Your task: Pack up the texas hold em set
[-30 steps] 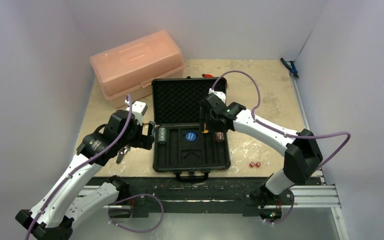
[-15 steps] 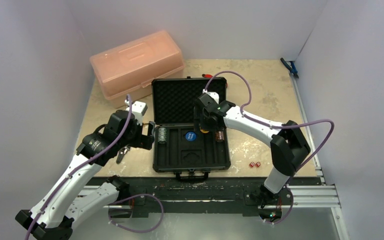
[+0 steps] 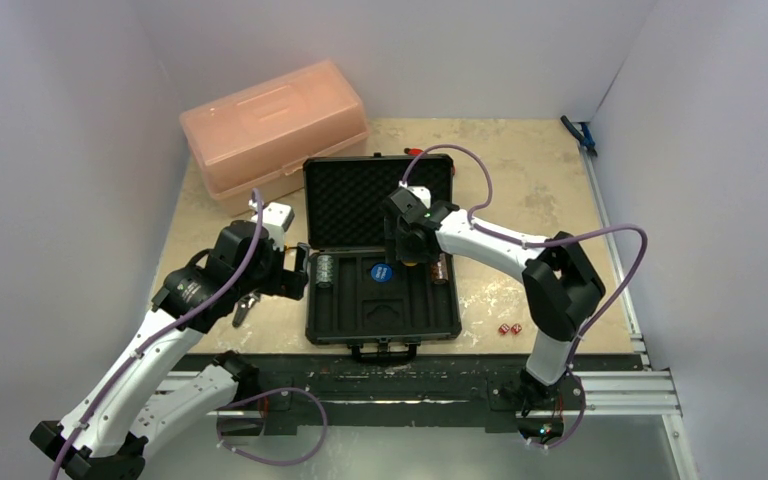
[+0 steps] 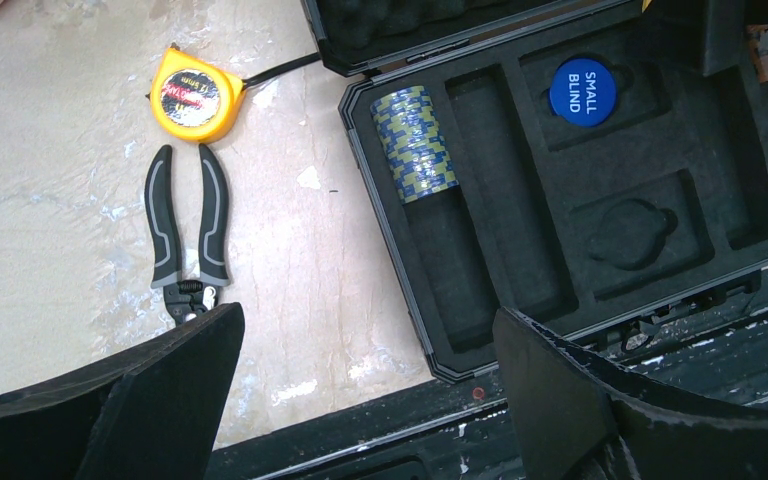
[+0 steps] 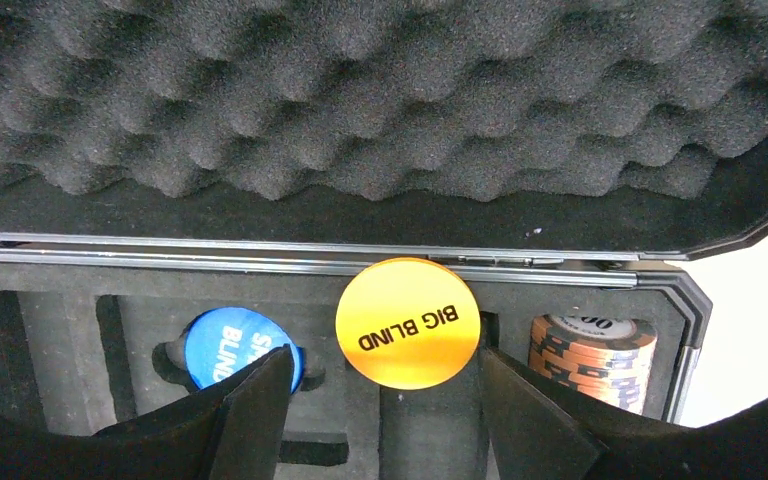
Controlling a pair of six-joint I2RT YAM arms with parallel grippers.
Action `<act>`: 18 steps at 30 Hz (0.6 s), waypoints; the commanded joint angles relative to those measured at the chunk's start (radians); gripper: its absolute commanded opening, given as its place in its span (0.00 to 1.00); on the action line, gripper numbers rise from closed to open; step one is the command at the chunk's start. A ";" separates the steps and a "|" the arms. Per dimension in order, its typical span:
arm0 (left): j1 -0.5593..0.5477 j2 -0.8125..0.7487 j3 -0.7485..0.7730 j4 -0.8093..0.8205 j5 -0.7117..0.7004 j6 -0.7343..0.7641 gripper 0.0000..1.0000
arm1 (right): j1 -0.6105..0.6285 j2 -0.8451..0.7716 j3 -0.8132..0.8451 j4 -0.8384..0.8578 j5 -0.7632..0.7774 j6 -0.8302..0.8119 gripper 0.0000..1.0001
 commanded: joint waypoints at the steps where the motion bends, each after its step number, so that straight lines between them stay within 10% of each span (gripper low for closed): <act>1: 0.008 -0.012 0.004 0.014 0.004 0.020 0.95 | 0.005 0.016 0.042 0.015 0.024 -0.012 0.71; 18: 0.007 -0.011 0.003 0.015 0.007 0.021 0.95 | 0.005 0.071 0.082 -0.009 0.083 -0.008 0.61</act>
